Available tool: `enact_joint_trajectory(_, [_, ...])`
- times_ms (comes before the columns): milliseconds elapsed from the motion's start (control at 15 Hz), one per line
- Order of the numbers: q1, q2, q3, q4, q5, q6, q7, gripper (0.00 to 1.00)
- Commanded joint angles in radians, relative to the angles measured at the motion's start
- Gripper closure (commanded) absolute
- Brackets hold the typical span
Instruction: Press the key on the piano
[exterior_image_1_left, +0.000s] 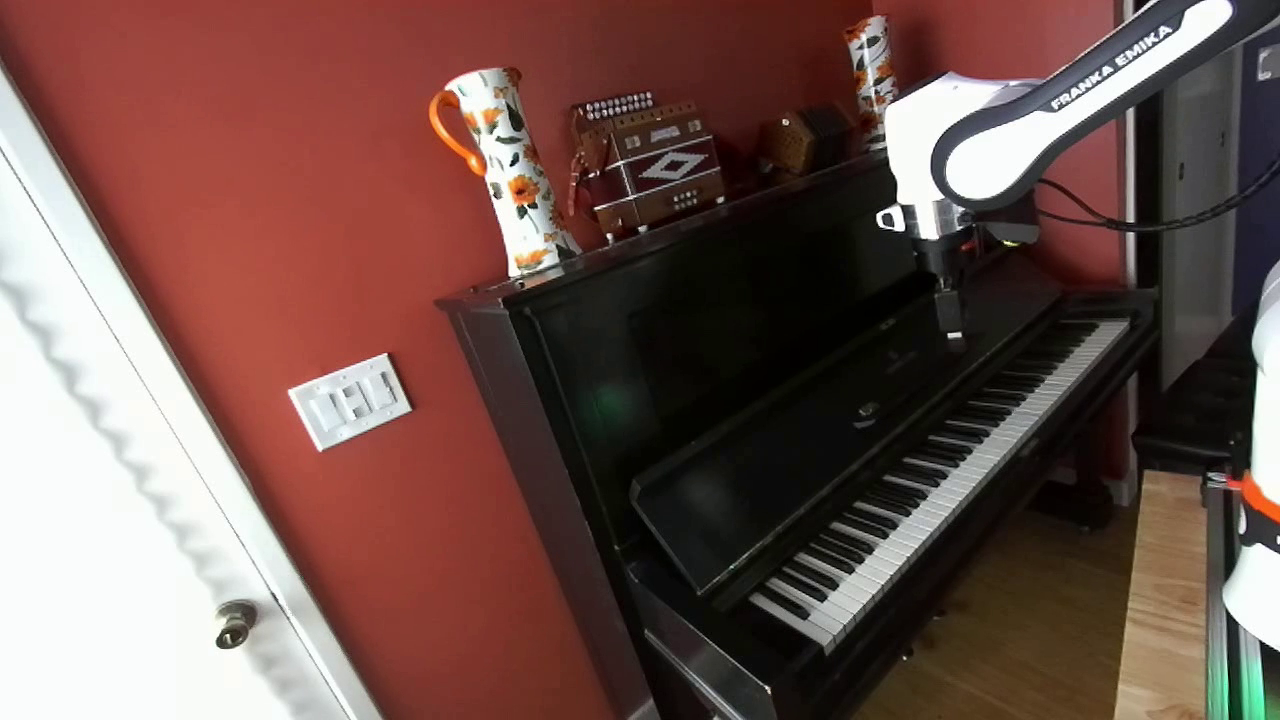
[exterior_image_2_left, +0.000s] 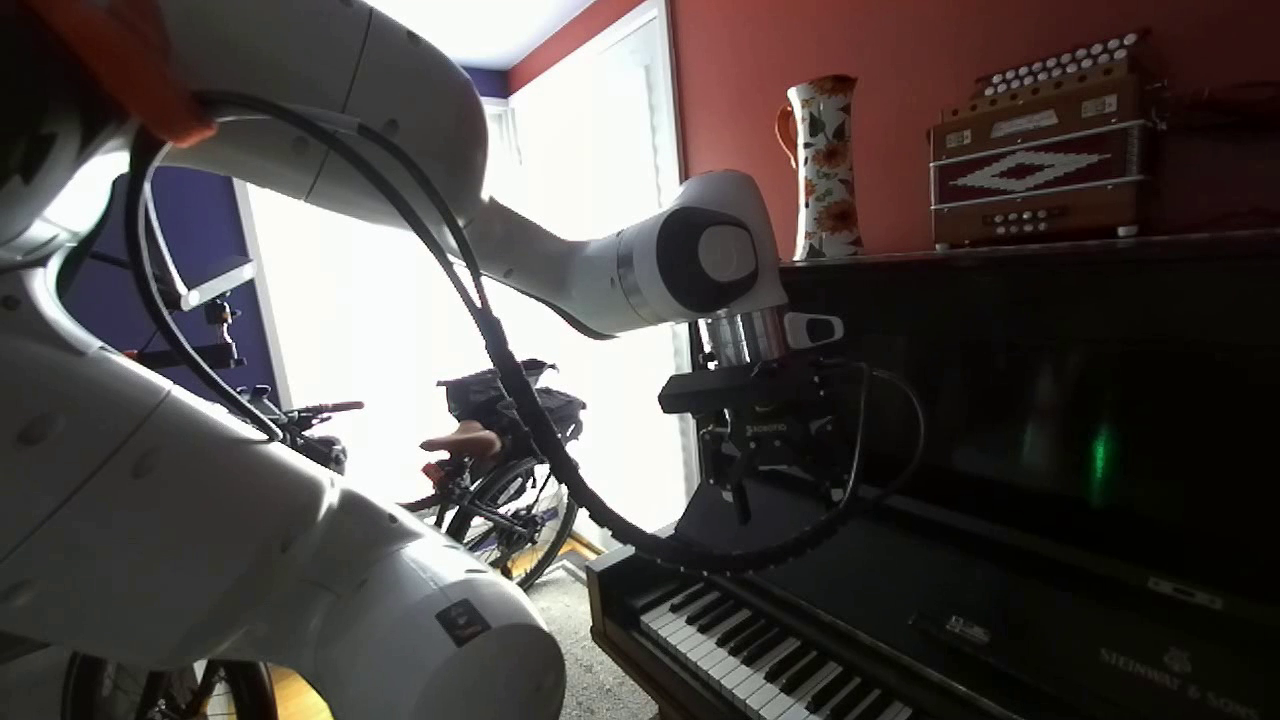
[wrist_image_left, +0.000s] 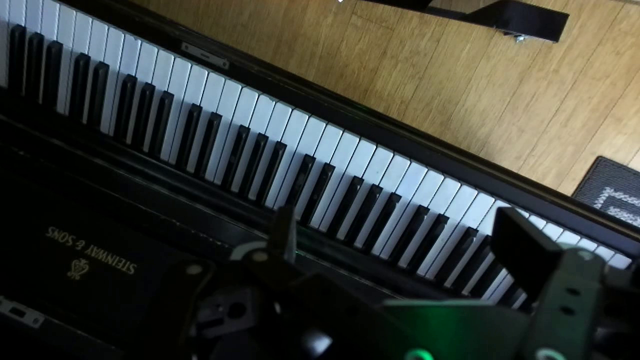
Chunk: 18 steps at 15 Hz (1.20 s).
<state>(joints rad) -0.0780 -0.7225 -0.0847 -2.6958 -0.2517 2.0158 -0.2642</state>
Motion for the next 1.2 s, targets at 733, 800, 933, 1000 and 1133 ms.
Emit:
enact_joint_trajectory(733, [0.047, 0.015, 0.003, 0.009, 0.001, -0.002, -0.003, 0.00])
enact_joint_trajectory(800, [0.047, 0.017, 0.003, 0.010, 0.001, -0.002, -0.003, 0.00])
enact_joint_trajectory(933, [0.047, 0.018, 0.003, 0.011, 0.001, -0.002, -0.003, 0.00])
enact_joint_trajectory(1000, [0.047, 0.018, 0.003, 0.012, 0.001, -0.002, -0.003, 0.00])
enact_joint_trajectory(1133, [0.047, 0.019, 0.003, 0.013, 0.001, -0.002, -0.003, 0.00])
